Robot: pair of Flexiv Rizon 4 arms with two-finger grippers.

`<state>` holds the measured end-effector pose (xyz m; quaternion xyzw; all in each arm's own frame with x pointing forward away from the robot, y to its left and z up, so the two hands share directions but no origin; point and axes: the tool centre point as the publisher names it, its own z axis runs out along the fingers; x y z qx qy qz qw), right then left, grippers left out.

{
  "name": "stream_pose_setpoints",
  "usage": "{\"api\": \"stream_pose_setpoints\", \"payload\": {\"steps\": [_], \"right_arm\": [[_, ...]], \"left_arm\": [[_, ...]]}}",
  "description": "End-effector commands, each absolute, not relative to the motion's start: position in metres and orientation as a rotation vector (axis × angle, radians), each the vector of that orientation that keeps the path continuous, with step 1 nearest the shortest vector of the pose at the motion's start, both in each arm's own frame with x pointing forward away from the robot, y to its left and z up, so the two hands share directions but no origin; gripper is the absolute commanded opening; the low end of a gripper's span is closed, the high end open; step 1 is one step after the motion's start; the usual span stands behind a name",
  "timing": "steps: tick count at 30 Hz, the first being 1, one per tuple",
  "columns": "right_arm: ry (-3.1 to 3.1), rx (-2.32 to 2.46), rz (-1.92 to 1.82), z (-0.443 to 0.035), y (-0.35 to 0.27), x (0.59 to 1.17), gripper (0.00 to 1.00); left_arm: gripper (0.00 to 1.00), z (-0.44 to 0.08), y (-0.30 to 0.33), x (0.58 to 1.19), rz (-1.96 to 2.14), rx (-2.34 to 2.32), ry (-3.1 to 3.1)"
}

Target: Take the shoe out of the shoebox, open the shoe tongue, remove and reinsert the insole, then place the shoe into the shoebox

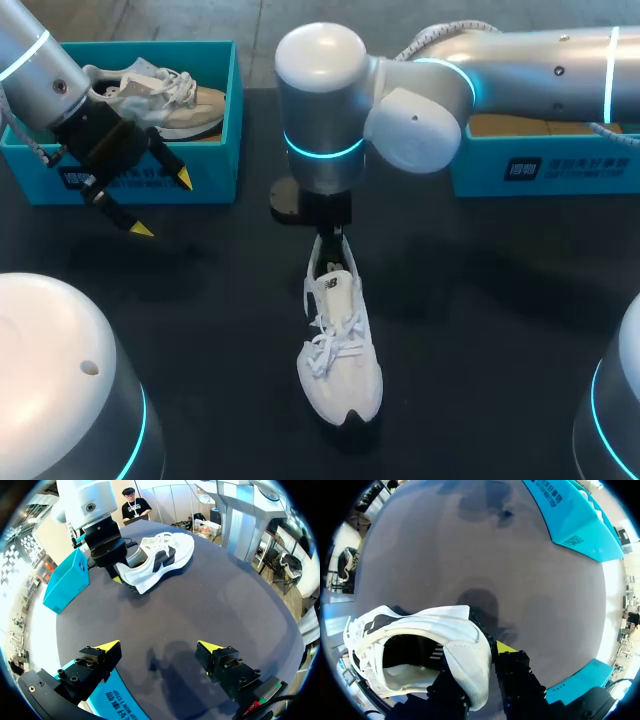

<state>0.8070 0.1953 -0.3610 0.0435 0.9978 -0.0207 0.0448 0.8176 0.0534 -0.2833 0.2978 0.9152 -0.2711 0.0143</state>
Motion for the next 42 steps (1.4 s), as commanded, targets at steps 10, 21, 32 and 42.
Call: {"api": "stream_pose_setpoints", "payload": {"steps": [10,21,32,42], "right_arm": [[3.025,0.321,-0.101,-0.301,0.164,0.816,0.00],[2.937,0.225,-0.108,-0.253,0.134,0.836,0.00],[2.917,0.198,-0.076,-0.230,0.119,0.846,0.00],[2.917,0.198,-0.076,-0.230,0.119,0.846,0.00]], "left_arm": [[1.00,-0.283,0.054,0.817,-0.839,0.927,2.851],[1.00,-0.283,0.054,0.817,-0.839,0.927,2.851],[1.00,-0.283,0.054,0.817,-0.839,0.927,2.851],[1.00,-0.283,0.054,0.817,-0.839,0.927,2.851]]}}
